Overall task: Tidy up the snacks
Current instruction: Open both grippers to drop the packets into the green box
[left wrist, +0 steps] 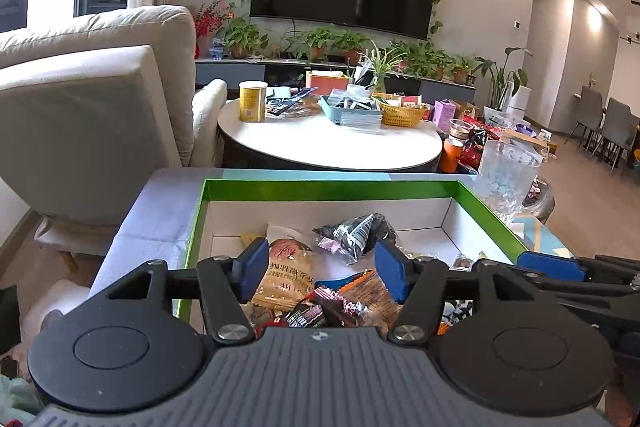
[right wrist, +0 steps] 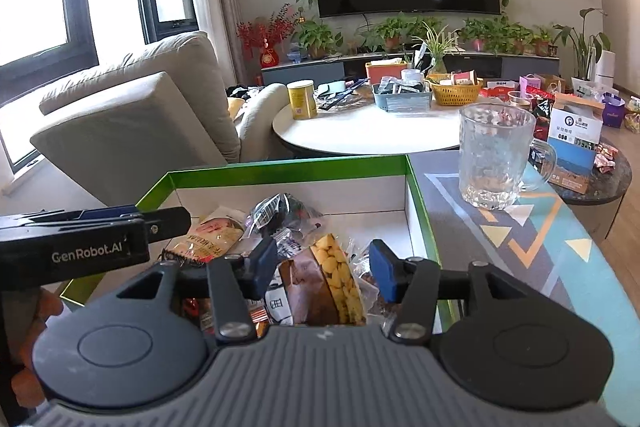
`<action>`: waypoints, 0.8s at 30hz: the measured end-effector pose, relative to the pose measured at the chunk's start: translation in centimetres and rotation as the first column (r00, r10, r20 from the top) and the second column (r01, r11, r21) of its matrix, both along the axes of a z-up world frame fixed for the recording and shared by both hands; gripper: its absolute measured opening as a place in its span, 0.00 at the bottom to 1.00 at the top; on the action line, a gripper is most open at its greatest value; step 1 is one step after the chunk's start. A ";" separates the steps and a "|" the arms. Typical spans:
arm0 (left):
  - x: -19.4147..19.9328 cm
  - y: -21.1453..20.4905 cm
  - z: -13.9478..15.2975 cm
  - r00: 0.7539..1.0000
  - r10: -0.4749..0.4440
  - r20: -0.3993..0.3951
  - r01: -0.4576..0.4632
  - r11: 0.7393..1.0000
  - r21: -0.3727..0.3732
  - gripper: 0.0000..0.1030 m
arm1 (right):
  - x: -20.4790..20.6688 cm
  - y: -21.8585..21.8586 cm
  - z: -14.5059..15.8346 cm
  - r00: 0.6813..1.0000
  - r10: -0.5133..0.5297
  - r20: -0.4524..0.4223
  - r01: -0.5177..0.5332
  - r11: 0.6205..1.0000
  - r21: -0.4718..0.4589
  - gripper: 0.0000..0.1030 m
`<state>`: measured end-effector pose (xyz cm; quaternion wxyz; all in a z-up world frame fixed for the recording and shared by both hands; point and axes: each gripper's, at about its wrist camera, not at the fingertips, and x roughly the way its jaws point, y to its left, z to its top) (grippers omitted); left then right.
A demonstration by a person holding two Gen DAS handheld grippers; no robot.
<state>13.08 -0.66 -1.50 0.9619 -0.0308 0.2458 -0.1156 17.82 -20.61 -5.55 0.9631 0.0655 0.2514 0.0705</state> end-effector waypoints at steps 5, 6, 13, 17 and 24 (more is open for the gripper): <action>-1.0 0.6 0.3 1.000 0.005 0.011 -0.005 1.000 -0.021 0.55 | -1.2 -0.1 0.6 1.000 0.005 0.018 -0.006 1.000 0.012 0.44; -1.4 0.7 0.4 1.000 0.004 0.016 -0.004 1.000 -0.021 0.55 | -1.7 -0.2 0.7 1.000 0.009 0.023 -0.009 1.000 0.017 0.44; -4.0 1.0 1.1 0.999 -0.006 0.042 0.007 1.000 -0.017 0.55 | -4.1 -0.1 1.2 0.999 0.023 0.046 -0.024 1.000 0.019 0.44; -5.5 1.2 1.6 0.998 -0.006 0.067 0.006 1.000 -0.008 0.57 | -5.1 -0.3 1.2 0.999 0.015 0.046 -0.016 1.000 0.025 0.44; -7.3 0.9 1.8 0.997 -0.035 0.071 0.035 0.999 0.005 0.60 | -6.7 -0.6 1.3 0.999 -0.002 0.039 0.000 0.999 0.045 0.44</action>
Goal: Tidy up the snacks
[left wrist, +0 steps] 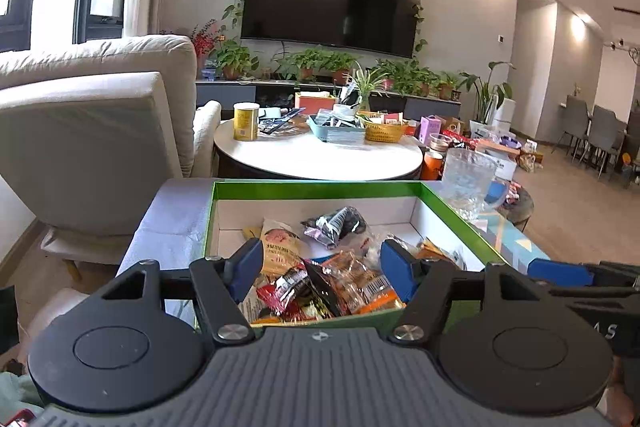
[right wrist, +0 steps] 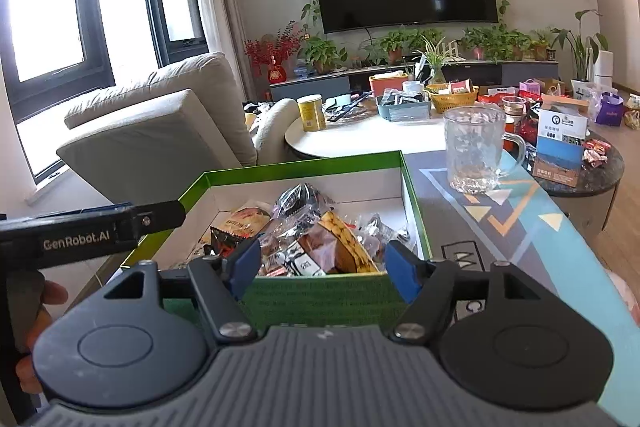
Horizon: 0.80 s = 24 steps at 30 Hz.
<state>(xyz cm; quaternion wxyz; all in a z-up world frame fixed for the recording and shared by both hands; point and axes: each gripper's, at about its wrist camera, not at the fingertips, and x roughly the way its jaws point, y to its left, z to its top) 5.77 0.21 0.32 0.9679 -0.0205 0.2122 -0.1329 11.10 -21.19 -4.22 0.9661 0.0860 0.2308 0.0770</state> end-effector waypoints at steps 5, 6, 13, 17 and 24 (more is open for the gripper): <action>-1.2 -0.1 0.0 1.000 -0.015 -0.006 0.015 1.000 -0.003 0.60 | -1.1 -0.1 0.2 1.000 -0.008 0.003 0.008 1.000 0.011 0.44; -1.5 -0.1 0.0 1.000 -0.019 -0.008 0.019 1.000 0.000 0.60 | -1.3 -0.1 0.3 1.000 -0.009 0.004 0.009 1.000 0.013 0.44; -2.5 -0.1 -0.1 0.999 -0.030 -0.024 0.030 0.999 0.018 0.60 | -2.3 0.3 0.5 1.000 -0.006 0.012 0.006 1.000 0.020 0.45; -2.7 0.1 -0.4 0.999 -0.025 -0.034 0.026 1.000 0.015 0.60 | -2.5 0.5 0.6 1.000 0.000 0.008 0.000 1.000 0.021 0.45; -3.0 0.2 -0.7 0.999 -0.018 -0.050 0.019 1.000 0.012 0.60 | -2.7 0.8 0.3 1.000 0.006 -0.003 -0.006 1.000 0.018 0.45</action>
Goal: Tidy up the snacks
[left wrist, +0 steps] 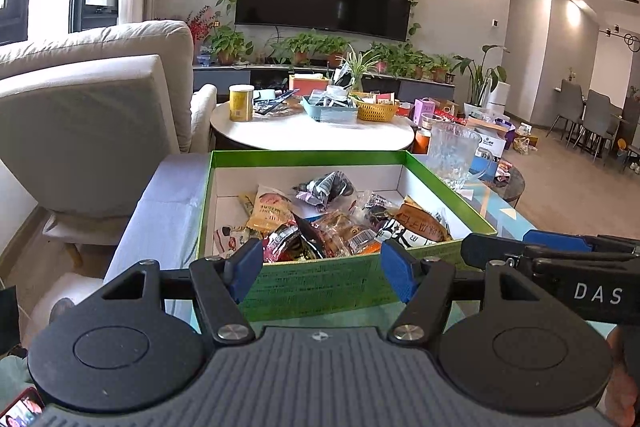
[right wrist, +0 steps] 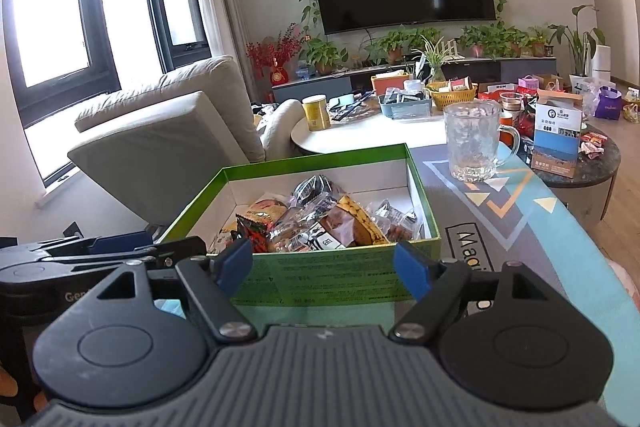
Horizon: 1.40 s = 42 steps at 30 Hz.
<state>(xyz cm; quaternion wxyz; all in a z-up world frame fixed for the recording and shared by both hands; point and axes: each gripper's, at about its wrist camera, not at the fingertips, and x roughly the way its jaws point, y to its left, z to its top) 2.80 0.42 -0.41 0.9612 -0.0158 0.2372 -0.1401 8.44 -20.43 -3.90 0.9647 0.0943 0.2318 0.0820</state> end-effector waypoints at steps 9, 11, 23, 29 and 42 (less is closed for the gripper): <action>-0.1 0.0 -0.5 1.000 0.008 -0.022 -0.007 1.000 0.009 0.60 | -0.1 0.1 -0.2 1.000 0.003 -0.011 -0.003 1.000 0.005 0.45; -0.1 0.0 -0.5 1.000 0.011 -0.022 -0.011 1.000 0.007 0.60 | 0.0 0.1 -0.3 1.000 0.003 -0.012 -0.003 1.000 0.006 0.45; -0.1 -0.2 -0.9 0.999 0.002 -0.035 -0.002 1.000 0.015 0.60 | -0.2 0.1 -0.7 1.000 0.002 -0.022 -0.001 1.000 0.014 0.45; -0.2 -0.2 -1.1 0.999 0.006 -0.045 -0.006 1.000 0.015 0.61 | -0.3 0.0 -0.8 1.000 -0.002 -0.024 0.002 1.000 0.016 0.45; -0.4 -0.6 -1.2 0.999 -0.009 -0.046 0.011 1.000 0.026 0.60 | -0.7 -0.4 -0.9 0.999 -0.044 -0.014 0.045 0.998 0.033 0.45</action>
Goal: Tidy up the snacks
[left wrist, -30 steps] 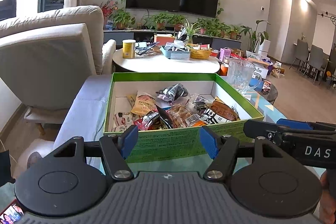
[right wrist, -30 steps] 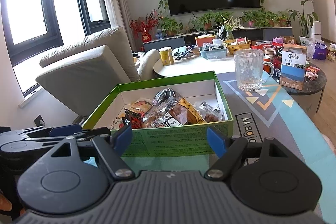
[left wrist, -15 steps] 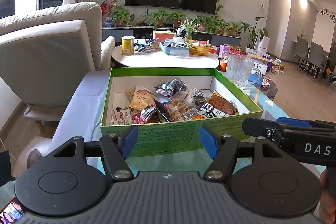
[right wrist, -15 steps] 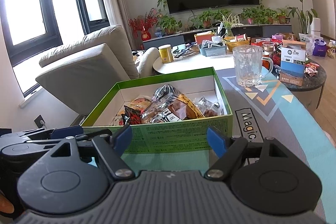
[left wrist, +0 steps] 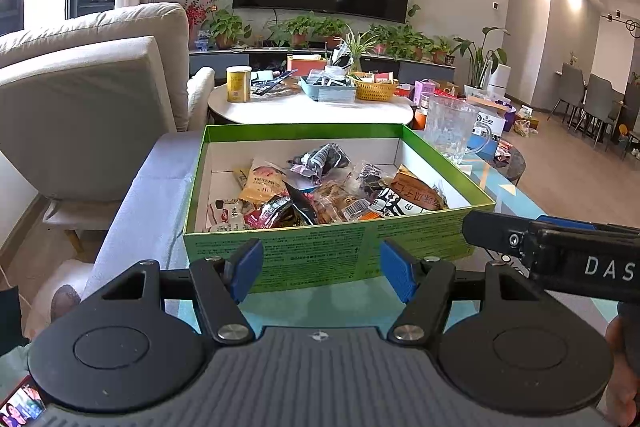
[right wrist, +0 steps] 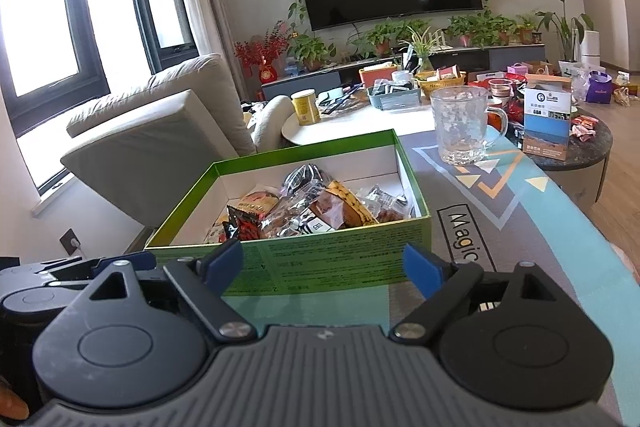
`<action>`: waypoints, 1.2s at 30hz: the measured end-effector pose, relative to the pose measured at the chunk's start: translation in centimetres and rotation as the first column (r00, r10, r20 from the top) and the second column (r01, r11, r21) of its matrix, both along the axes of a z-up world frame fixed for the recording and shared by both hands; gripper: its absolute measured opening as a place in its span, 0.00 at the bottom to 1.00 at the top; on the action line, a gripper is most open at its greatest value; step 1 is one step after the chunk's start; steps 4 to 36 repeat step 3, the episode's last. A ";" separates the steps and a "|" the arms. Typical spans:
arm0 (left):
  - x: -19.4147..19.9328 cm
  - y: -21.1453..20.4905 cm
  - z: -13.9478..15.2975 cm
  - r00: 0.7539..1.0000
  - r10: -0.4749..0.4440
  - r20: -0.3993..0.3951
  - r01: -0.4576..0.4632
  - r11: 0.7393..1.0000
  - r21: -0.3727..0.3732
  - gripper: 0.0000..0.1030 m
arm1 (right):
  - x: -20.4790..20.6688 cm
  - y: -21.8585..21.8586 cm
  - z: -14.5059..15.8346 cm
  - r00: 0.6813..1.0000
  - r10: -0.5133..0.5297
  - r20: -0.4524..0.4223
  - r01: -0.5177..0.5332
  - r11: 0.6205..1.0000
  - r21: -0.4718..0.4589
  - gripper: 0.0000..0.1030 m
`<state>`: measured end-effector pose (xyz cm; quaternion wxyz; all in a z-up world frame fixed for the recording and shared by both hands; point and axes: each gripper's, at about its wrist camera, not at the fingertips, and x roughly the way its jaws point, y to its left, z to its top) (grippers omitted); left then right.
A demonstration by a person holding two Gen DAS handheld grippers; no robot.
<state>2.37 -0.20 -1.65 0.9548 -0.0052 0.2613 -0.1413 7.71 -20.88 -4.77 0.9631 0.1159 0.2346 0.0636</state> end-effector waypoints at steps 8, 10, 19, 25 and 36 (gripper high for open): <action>0.1 0.0 0.0 1.000 0.005 -0.007 -0.005 1.000 0.001 0.60 | 0.0 -0.1 0.0 1.000 -0.004 -0.002 0.004 1.000 0.005 0.45; 0.1 0.0 0.0 1.000 0.005 -0.007 -0.005 1.000 0.001 0.60 | 0.0 -0.1 0.0 1.000 -0.004 -0.002 0.004 1.000 0.005 0.45; 0.1 0.0 0.0 1.000 0.005 -0.007 -0.005 1.000 0.001 0.60 | 0.0 -0.1 0.0 1.000 -0.004 -0.002 0.004 1.000 0.005 0.45; 0.1 0.0 0.0 1.000 0.005 -0.007 -0.005 1.000 0.001 0.60 | 0.0 -0.1 0.0 1.000 -0.004 -0.002 0.004 1.000 0.005 0.45; 0.1 0.0 0.0 1.000 0.005 -0.007 -0.005 1.000 0.001 0.60 | 0.0 -0.1 0.0 1.000 -0.004 -0.002 0.004 1.000 0.005 0.45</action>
